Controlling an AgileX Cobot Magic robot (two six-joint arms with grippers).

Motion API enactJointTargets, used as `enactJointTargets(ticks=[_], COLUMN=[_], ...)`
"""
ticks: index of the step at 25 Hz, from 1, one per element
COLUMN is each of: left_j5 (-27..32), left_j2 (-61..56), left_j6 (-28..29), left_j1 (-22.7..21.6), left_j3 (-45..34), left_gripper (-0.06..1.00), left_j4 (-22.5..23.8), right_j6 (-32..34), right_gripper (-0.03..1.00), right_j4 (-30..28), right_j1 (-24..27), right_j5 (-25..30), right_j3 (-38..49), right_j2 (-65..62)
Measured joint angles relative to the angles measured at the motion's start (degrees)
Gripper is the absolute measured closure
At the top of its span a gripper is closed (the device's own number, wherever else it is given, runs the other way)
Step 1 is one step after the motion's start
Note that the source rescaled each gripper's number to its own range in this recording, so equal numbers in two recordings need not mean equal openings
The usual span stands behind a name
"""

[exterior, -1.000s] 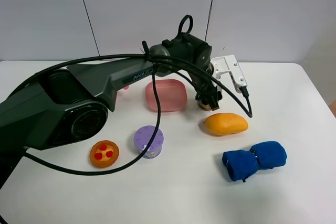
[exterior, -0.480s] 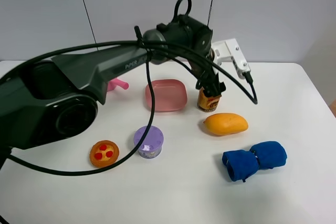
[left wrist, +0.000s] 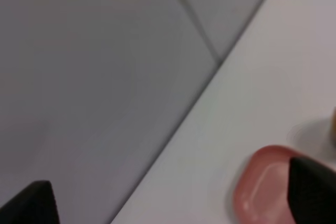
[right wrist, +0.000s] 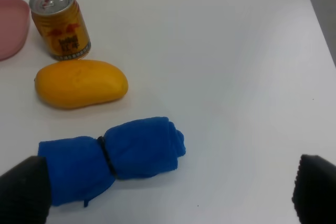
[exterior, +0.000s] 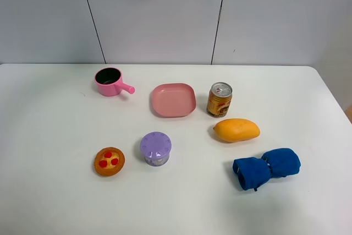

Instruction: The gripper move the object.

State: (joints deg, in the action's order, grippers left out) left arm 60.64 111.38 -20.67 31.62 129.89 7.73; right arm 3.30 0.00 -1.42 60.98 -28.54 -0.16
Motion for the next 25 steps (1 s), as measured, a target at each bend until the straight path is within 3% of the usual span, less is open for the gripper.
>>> enactJointTargets(ticks=[3,7,11,14,20,25], left_j5=[6.22,8.28,8.34,8.34,7.40,-3.52], left_j2=[-5.25,-11.96,-22.20,-32.07,-54.08,-74.79], left_j6=[-0.28,-2.49,-5.15,-5.59,-5.85,-7.12], left_j1=[-9.49,-22.33,-31.36,-37.23,-44.64,-45.23], left_j3=[0.15,-2.23,-9.19,-17.28,-39.47,-55.11], left_gripper=[0.09,0.09,0.09,0.09,0.09,0.09], left_j4=[-0.13,-3.15,-9.06,-10.73,-10.80,-11.34], right_j6=[0.00,0.00,0.00,0.00,0.00,0.00], right_gripper=[-0.03,-0.03,-0.03,-0.03,-0.03,-0.03], right_j4=[0.00,0.00,0.00,0.00,0.00,0.00], right_j1=[0.00,0.00,0.00,0.00,0.00,0.00], right_j5=[0.00,0.00,0.00,0.00,0.00,0.00], right_j3=[0.00,0.00,0.00,0.00,0.00,0.00], right_j2=[0.00,0.00,0.00,0.00,0.00,0.00])
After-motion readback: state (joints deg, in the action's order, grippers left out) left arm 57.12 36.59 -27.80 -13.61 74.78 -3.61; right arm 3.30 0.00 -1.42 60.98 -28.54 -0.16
